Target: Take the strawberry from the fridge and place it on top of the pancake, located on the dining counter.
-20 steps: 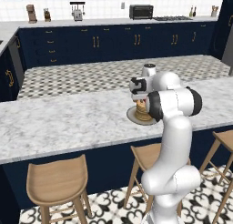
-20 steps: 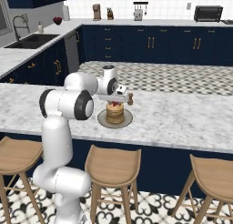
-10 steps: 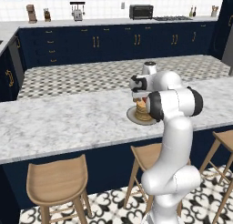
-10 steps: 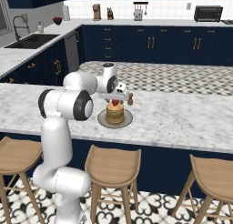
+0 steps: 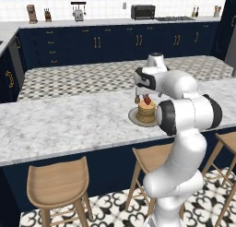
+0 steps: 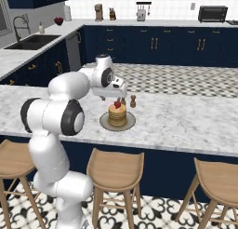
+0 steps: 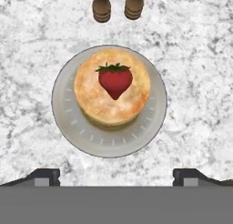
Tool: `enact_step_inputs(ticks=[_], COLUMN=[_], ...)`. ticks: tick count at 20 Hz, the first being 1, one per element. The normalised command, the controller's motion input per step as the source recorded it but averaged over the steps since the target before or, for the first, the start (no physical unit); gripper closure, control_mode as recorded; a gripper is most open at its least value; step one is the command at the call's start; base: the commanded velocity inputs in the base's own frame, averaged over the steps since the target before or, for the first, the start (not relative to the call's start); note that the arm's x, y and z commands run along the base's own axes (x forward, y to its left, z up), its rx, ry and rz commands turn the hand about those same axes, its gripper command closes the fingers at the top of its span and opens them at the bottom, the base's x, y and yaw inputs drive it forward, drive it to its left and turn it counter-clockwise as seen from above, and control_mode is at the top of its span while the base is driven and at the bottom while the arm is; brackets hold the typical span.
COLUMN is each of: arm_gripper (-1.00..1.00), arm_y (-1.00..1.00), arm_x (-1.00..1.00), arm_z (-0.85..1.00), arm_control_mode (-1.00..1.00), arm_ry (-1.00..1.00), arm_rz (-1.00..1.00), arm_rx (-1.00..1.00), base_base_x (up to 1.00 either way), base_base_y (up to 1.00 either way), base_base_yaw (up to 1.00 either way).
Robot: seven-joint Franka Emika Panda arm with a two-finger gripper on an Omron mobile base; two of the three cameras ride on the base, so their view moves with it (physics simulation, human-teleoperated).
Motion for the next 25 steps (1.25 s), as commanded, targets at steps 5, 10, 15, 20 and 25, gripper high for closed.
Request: enact_step_inputs(ticks=[5,10,15,20,25], arm_gripper=[-1.00,-1.00,-1.00,-1.00,-1.00], arm_y=[0.36,0.49,0.70,0.82,0.61], arm_x=[-1.00,-1.00,-1.00,-1.00,-1.00], arm_z=[0.25,0.28,0.13,0.00,-0.02], arm_control_mode=[-1.00,-1.00,-1.00,-1.00,-1.00], arm_ry=[0.00,0.00,0.02,0.00,0.00], arm_rz=[0.00,0.01,0.06,0.07,0.07], arm_rx=[0.00,0.00,0.00,-0.05,-0.05], base_base_x=[0.00,0.00,0.00,0.00,0.00], base_base_y=[0.00,0.00,0.00,0.00,0.00], base_base_yaw=[0.00,0.00,0.00,0.00,0.00])
